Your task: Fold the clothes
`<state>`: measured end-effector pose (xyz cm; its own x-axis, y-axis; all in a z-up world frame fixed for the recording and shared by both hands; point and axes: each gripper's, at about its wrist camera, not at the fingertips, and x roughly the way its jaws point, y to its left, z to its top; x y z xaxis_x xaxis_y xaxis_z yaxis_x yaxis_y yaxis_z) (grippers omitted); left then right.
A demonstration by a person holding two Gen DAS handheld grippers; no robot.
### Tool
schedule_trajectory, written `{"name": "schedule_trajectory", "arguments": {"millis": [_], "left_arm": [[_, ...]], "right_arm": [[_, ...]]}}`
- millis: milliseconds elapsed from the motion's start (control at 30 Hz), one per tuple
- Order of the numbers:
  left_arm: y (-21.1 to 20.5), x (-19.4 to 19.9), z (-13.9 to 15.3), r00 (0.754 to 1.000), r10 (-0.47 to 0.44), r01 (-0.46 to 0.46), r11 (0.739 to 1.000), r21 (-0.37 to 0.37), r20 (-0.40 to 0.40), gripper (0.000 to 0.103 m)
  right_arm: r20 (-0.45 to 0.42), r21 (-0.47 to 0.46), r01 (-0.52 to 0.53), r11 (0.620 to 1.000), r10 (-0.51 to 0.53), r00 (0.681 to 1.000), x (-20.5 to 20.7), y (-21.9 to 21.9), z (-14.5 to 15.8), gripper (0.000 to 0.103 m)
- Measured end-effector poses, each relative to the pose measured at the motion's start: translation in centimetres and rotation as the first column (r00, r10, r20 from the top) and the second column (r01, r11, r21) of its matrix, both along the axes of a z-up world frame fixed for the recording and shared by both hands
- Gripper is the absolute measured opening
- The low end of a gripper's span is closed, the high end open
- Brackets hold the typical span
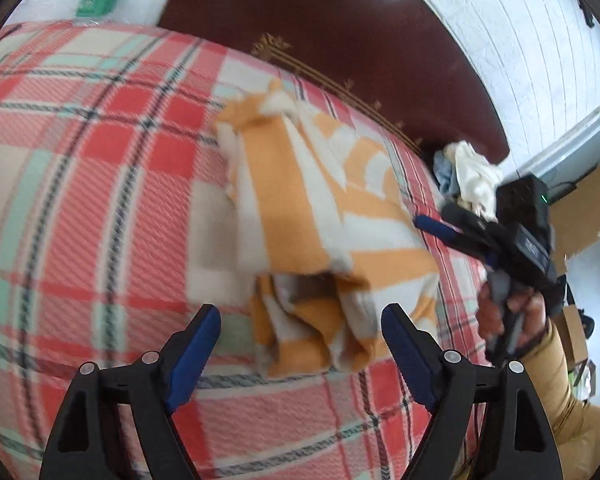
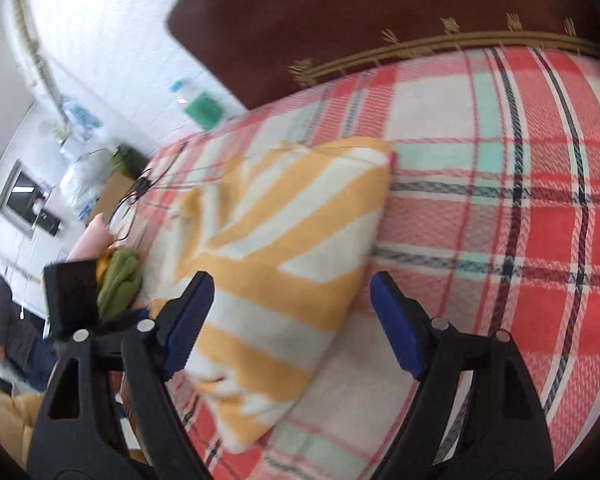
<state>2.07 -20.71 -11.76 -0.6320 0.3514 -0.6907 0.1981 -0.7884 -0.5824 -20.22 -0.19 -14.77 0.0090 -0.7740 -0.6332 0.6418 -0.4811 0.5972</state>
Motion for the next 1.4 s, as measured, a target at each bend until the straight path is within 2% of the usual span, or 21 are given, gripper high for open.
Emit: {"name": "schedule_trajectory", "arguments": {"millis": [100, 200, 233, 267, 400, 500, 533, 600, 667, 733, 800, 833, 867, 1067, 1233, 1400], "left_arm": [[1.0, -0.4, -0.1, 1.0, -0.013, 0.014, 1.0, 0.015, -0.014, 0.085], [1.6, -0.9, -0.2, 1.0, -0.017, 0.018, 0.999, 0.03, -0.022, 0.088], [1.7, -1.0, -0.2, 0.999, -0.023, 0.023, 0.999, 0.037, -0.024, 0.093], [1.8, -1.2, -0.3, 0.999, -0.026, 0.028, 0.997, 0.067, -0.032, 0.096], [1.4, -2.1, -0.9, 0.998, -0.033, 0.044, 0.981, 0.189, -0.062, 0.098], [1.1, -2.2, -1.0, 0.997, -0.01, 0.027, 0.972, 0.234, -0.07, 0.098], [1.2, -2.1, -1.0, 0.998, -0.002, 0.018, 0.971, 0.238, -0.069, 0.097], [1.7, -2.2, -0.9, 0.998, 0.003, 0.009, 0.977, 0.214, -0.06, 0.09], [1.7, -1.5, -0.7, 0.999, 0.013, -0.003, 0.982, 0.188, -0.049, 0.078], [1.5, -1.3, -0.6, 0.999, 0.025, -0.017, 0.983, 0.18, -0.044, 0.072], [1.2, -1.1, -0.8, 0.998, 0.051, -0.047, 0.983, 0.178, -0.022, 0.054], [1.2, -0.9, -0.8, 0.998, 0.055, -0.051, 0.983, 0.176, -0.018, 0.04], [1.1, -0.8, -0.8, 0.998, 0.056, -0.053, 0.983, 0.174, -0.015, 0.036], [0.9, 0.0, -0.3, 0.998, 0.065, -0.064, 0.983, 0.17, -0.005, 0.028], [0.2, 1.4, 1.2, 0.997, 0.069, -0.059, 0.98, 0.191, -0.046, 0.028], [0.0, 2.8, 3.6, 0.992, 0.071, -0.052, 0.983, 0.176, -0.101, 0.028]], "right_arm": [[0.051, -0.009, 0.01, 1.0, -0.01, 0.999, -1.4, -1.6, -1.2, 0.082], [0.058, -0.03, -0.01, 0.999, 0.012, 0.998, -1.3, -3.1, -1.5, 0.082], [0.062, -0.041, -0.018, 0.999, 0.02, 0.998, -1.2, -3.4, -1.5, 0.082], [0.071, -0.053, -0.022, 0.998, 0.025, 0.997, -1.3, -3.6, -1.6, 0.082], [0.106, -0.103, -0.035, 0.994, 0.046, 0.993, -1.6, -4.4, -2.0, 0.082], [0.122, -0.125, -0.047, 0.991, 0.062, 0.991, -1.7, -5.3, -2.1, 0.081], [0.125, -0.126, -0.053, 0.991, 0.069, 0.99, -1.7, -5.7, -2.1, 0.078], [0.136, -0.125, -0.069, 0.99, 0.086, 0.987, -1.5, -6.3, -2.4, 0.069], [0.143, -0.118, -0.07, 0.991, 0.087, 0.986, -1.6, -6.5, -2.6, 0.06], [0.162, -0.104, -0.055, 0.993, 0.072, 0.984, -2.0, -6.3, -3.0, 0.042], [0.196, -0.108, -0.034, 0.994, 0.055, 0.979, -2.5, -5.5, -3.6, 0.031], [0.207, -0.112, -0.027, 0.993, 0.05, 0.977, -2.6, -5.2, -3.8, 0.029], [0.211, -0.112, -0.024, 0.993, 0.048, 0.976, -2.6, -5.2, -3.8, 0.029], [0.235, -0.123, -0.019, 0.992, 0.047, 0.971, -2.3, -5.3, -2.3, 0.025], [0.233, -0.157, -0.023, 0.987, 0.06, 0.971, -1.9, -5.0, -0.5, 0.024], [0.243, -0.205, -0.022, 0.978, 0.072, 0.967, -1.3, -4.5, 1.3, 0.024]]}}
